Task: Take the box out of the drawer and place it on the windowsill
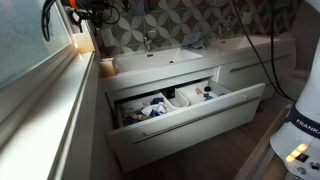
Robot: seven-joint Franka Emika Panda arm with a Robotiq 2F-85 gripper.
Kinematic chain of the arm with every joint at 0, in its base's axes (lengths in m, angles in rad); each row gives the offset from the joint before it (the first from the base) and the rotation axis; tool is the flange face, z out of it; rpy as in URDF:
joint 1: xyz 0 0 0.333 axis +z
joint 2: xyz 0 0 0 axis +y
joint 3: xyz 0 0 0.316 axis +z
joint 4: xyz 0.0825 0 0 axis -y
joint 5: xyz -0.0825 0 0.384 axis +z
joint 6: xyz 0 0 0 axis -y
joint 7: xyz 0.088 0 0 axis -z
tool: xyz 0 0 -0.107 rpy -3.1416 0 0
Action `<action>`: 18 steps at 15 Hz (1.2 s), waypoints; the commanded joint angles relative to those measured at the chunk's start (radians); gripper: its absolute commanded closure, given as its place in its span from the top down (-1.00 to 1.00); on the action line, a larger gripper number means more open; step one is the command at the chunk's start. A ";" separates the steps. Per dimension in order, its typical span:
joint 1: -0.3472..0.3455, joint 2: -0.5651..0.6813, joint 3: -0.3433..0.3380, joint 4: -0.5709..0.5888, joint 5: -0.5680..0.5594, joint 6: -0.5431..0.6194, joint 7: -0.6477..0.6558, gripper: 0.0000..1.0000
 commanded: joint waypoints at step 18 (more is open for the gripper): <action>-0.097 -0.242 0.138 -0.287 0.055 -0.077 -0.580 0.84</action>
